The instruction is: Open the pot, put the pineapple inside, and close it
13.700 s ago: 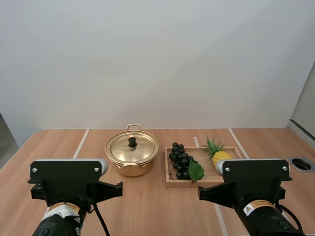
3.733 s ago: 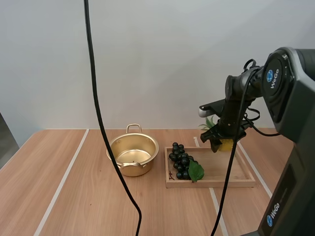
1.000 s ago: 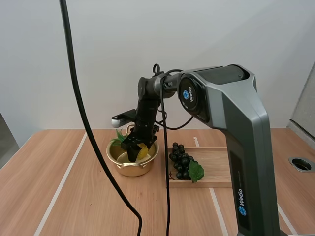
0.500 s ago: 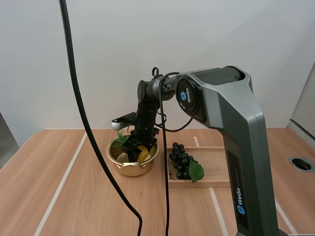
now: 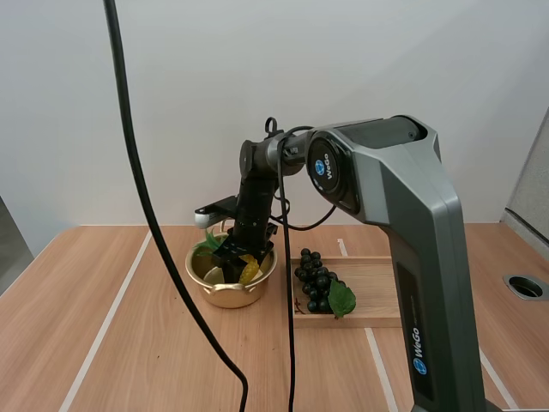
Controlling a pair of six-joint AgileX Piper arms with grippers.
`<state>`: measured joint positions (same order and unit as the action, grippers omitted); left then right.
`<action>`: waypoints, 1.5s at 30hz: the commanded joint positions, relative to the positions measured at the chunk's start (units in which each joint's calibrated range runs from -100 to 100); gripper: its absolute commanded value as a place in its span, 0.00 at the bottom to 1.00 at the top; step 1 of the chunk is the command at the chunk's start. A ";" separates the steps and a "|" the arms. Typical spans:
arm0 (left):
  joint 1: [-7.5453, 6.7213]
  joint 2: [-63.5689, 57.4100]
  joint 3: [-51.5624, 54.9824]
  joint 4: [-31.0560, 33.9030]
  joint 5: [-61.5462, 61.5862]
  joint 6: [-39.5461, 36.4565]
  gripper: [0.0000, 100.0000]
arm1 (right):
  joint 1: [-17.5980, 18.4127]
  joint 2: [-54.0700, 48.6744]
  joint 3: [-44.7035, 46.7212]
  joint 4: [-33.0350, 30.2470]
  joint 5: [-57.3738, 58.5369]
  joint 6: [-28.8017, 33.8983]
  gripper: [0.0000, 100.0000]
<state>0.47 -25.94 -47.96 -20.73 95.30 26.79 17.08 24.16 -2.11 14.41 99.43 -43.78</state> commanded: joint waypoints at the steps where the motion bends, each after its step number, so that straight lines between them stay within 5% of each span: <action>1: -0.15 -0.04 -0.24 0.03 -0.07 -0.51 0.00 | 0.02 -0.57 0.23 -0.18 0.57 -0.25 0.75; 4: -0.15 -0.04 -0.24 0.03 -0.07 -0.51 0.00 | 0.02 -0.57 0.23 -1.13 -0.11 -0.25 0.81; 7: -0.15 -0.04 -0.24 0.03 -0.07 -0.51 0.00 | 0.02 -0.57 0.23 -2.48 -1.09 0.17 1.00; 28: -0.15 -0.04 -0.24 0.03 1.44 -0.51 0.00 | 0.02 -1.64 -0.92 -4.71 -0.27 0.91 1.00; 45: -0.15 -0.04 -0.24 0.03 1.85 -0.51 0.00 | 0.02 -14.21 -14.68 -6.40 0.57 1.69 1.00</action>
<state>0.47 -25.94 -47.96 -20.73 98.34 26.79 17.21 12.23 -15.78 9.18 99.18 -42.25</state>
